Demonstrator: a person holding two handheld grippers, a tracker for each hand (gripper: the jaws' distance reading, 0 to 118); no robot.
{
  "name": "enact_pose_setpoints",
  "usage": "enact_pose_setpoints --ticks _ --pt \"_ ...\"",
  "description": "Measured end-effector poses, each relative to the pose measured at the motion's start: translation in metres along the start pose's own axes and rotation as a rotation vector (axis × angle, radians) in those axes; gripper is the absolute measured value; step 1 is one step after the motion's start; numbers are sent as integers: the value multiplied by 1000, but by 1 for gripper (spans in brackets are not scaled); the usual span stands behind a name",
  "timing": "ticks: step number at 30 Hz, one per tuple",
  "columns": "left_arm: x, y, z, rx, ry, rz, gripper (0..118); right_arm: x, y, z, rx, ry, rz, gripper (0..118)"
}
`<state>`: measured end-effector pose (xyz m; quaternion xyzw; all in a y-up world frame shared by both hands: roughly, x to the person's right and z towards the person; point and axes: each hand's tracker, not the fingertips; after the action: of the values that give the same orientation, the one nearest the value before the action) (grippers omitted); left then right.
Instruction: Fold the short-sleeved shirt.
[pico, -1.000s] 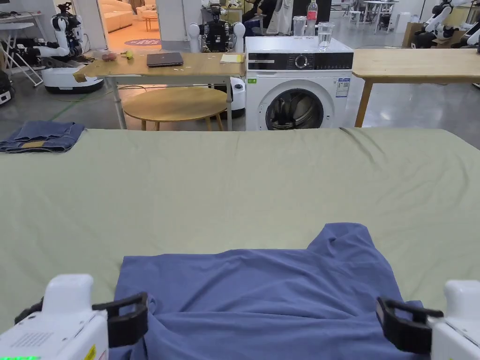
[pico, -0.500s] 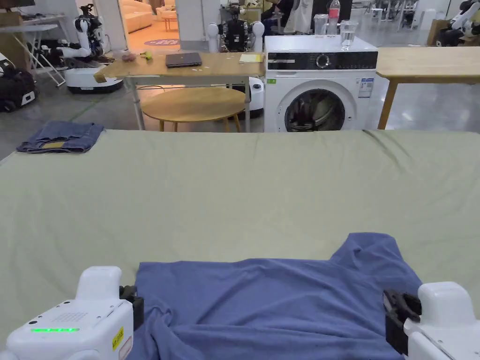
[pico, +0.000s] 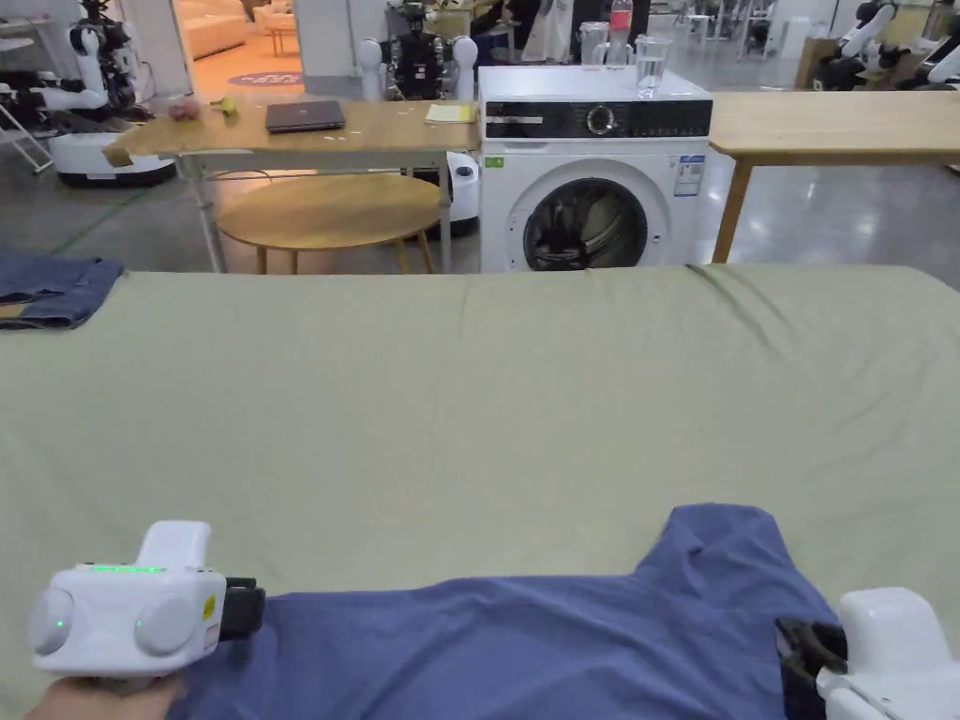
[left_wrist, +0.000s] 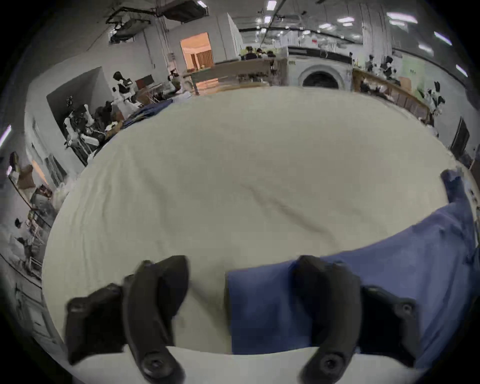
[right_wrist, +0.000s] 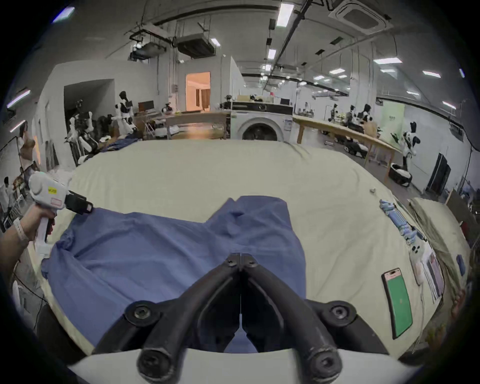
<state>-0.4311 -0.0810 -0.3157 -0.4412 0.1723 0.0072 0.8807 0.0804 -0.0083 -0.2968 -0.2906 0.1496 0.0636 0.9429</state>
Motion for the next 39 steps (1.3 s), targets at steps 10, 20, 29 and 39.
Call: enact_pose_setpoints --ticks 10,20,29,39 --pt "7 0 49 88 -102 -38 0 59 43 -135 -203 -57 -61 109" --pt "12 -1 64 93 -113 -51 0 54 37 -165 -352 -1 -63 0" --pt "-1 -18 147 234 -143 -14 0 65 58 -52 -125 41 2 0" --pt "-19 -146 257 309 -201 -22 0 57 -37 113 47 32 65 0"
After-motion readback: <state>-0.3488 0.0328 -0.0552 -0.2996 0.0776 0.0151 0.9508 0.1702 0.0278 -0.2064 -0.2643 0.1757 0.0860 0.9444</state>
